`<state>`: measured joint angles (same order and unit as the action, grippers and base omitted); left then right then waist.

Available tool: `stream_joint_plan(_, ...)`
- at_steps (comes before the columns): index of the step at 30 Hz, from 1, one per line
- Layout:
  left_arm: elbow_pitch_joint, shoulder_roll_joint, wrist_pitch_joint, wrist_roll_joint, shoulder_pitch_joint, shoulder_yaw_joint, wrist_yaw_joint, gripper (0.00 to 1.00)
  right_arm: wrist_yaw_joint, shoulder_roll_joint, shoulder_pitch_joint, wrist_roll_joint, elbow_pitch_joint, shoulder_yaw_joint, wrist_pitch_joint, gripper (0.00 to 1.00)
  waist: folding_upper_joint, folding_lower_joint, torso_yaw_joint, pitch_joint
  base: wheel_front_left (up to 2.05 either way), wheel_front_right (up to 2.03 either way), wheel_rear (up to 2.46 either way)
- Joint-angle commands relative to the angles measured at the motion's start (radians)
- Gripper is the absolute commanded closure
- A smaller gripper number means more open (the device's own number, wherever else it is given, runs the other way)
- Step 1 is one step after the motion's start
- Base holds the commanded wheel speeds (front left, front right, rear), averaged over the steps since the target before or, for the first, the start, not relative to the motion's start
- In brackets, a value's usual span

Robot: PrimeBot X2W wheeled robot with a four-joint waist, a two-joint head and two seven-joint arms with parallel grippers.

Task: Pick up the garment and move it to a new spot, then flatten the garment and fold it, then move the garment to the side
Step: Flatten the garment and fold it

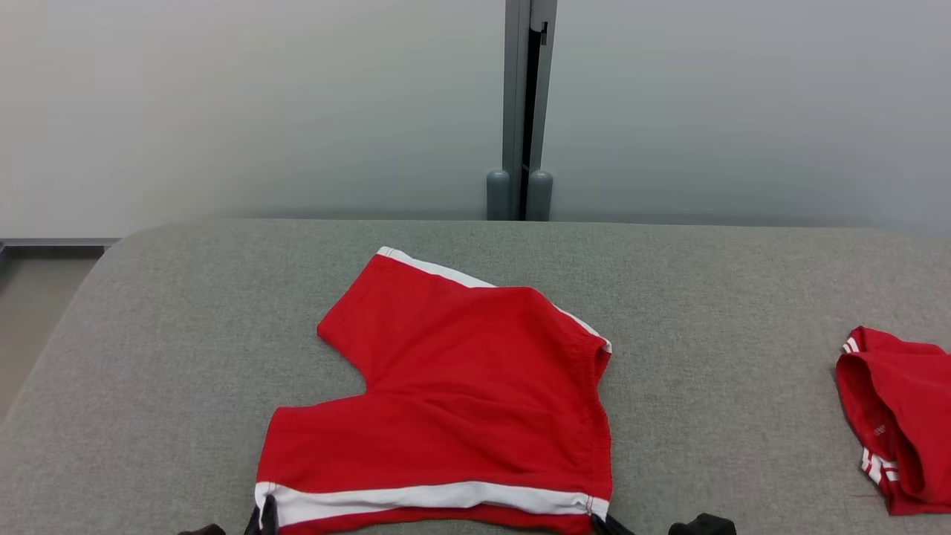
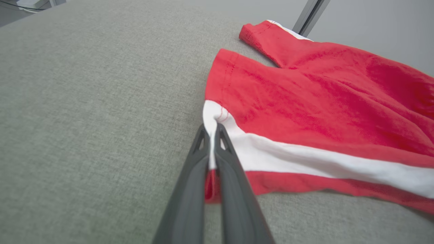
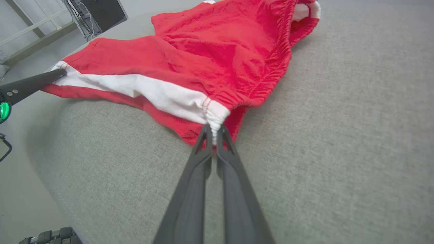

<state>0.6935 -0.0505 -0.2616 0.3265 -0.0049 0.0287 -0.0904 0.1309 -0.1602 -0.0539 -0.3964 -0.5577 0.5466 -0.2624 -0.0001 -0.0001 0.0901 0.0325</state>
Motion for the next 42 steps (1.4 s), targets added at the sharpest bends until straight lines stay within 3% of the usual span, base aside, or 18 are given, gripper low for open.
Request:
stream_joint_plan(1,-0.015,0.0,-0.004,-0.011,-0.021,-0.006,-0.003,1.0,0.0,-0.006,-0.017,0.006,0.009,-0.004,-0.003,1.0,0.0001,0.0001,0.0,-0.007,0.0,0.0,0.0)
stream_joint_plan(6,-0.078,-0.003,-0.004,-0.047,-0.116,-0.023,-0.011,1.0,0.0,0.005,-0.084,0.012,0.031,-0.04,-0.003,1.0,0.0001,0.0001,-0.008,-0.043,0.0,0.0,0.0)
stream_joint_plan(13,-0.076,-0.068,-0.004,-0.1,-0.355,0.005,-0.033,1.0,0.0,0.021,-0.24,0.016,0.031,-0.098,-0.003,1.0,0.0001,0.0001,-0.033,-0.164,0.0,0.0,0.0)
stream_joint_plan(19,0.025,-0.137,-0.004,-0.102,-0.59,0.081,-0.039,1.0,0.0,0.052,-0.395,0.009,0.001,-0.109,-0.003,1.0,0.0001,0.0001,-0.068,-0.29,0.0,0.0,0.0)
stream_joint_plan(29,0.194,-0.234,0.005,0.011,-0.867,0.283,-0.041,1.0,0.0,0.091,-0.57,0.01,-0.037,-0.094,-0.003,1.0,0.0001,0.0001,-0.14,-0.445,0.0,0.0,0.0)
stream_joint_plan(38,0.335,-0.257,0.0,0.068,-0.972,0.338,-0.041,1.0,0.0,0.106,-0.616,0.02,-0.037,-0.115,-0.003,1.0,0.0001,0.0001,-0.187,-0.503,0.0,0.0,0.0)
stream_joint_plan(39,0.349,-0.254,0.0,0.073,-0.973,0.341,-0.041,0.44,0.0,0.107,-0.617,0.026,-0.034,-0.118,-0.003,0.78,0.0001,0.0001,-0.189,-0.504,0.0,0.0,0.0)
stream_joint_plan(40,0.36,-0.25,-0.001,0.08,-0.973,0.343,-0.041,0.0,0.0,0.108,-0.617,0.035,-0.033,-0.117,-0.003,0.24,0.0001,0.0001,-0.19,-0.504,0.0,0.0,0.0)
stream_joint_plan(41,0.371,-0.247,-0.002,0.083,-0.972,0.346,-0.041,0.0,0.0,0.108,-0.618,0.042,-0.03,-0.118,-0.003,0.0,0.0001,0.0001,-0.19,-0.504,0.0,0.0,0.0)
stream_joint_plan(42,0.382,-0.245,-0.003,0.087,-0.968,0.346,-0.041,0.0,0.0,0.108,-0.615,0.051,-0.024,-0.124,-0.003,0.0,0.0001,0.0001,-0.189,-0.502,0.0,0.0,0.0)
